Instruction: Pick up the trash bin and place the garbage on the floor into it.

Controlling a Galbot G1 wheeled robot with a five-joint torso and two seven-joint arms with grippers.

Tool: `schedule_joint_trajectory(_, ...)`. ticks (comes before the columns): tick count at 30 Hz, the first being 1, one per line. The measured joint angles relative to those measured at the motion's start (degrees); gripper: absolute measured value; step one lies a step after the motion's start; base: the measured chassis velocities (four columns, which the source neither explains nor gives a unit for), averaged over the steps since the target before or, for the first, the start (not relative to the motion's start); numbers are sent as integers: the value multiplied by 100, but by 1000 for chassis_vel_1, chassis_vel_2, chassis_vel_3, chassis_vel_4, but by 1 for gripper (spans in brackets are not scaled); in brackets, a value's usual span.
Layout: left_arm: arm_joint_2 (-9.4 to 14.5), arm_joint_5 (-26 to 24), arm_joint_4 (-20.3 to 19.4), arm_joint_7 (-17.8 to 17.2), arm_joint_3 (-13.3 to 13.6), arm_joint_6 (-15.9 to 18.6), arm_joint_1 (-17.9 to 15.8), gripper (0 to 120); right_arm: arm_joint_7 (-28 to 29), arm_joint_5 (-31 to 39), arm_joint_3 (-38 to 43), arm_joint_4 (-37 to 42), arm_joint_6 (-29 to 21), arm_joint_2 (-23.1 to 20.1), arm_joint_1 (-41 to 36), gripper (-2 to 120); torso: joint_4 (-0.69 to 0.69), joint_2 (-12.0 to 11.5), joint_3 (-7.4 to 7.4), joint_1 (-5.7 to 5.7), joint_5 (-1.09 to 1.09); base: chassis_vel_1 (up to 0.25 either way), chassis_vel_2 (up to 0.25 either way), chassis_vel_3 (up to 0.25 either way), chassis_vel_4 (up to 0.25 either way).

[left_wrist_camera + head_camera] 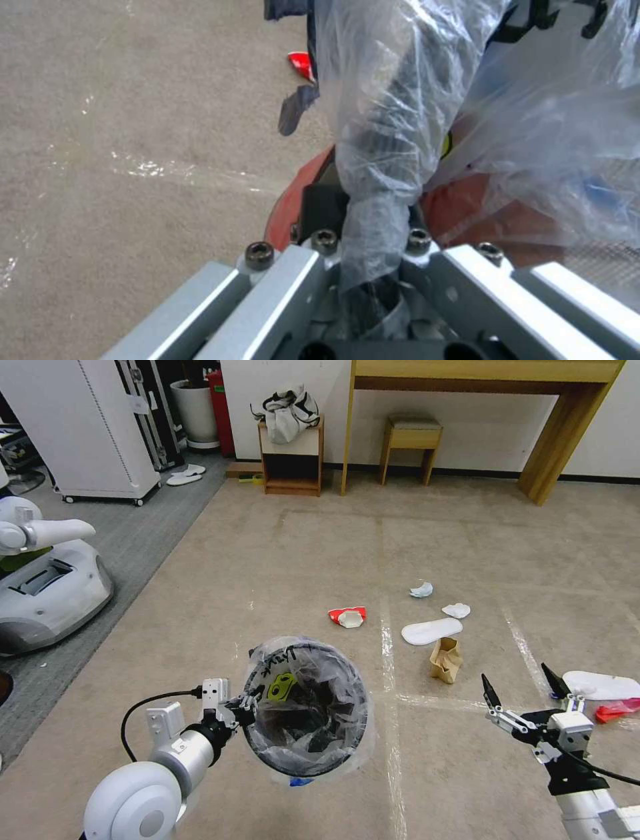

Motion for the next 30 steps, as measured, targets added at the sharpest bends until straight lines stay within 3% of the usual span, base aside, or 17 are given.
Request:
schedule_joint_trajectory(16,76,71,-5,43,-135,-19,68,1,-129,37,22,4,-45,-11,3,100,0,1,0,-1,0,-18,14,13,-16)
schedule_joint_trajectory(30,23,174,-30,64,-126,-24,145,1,-125,50,34,17,16,-10,-33,100,0,1,1,1,0,-212,205,213,-207)
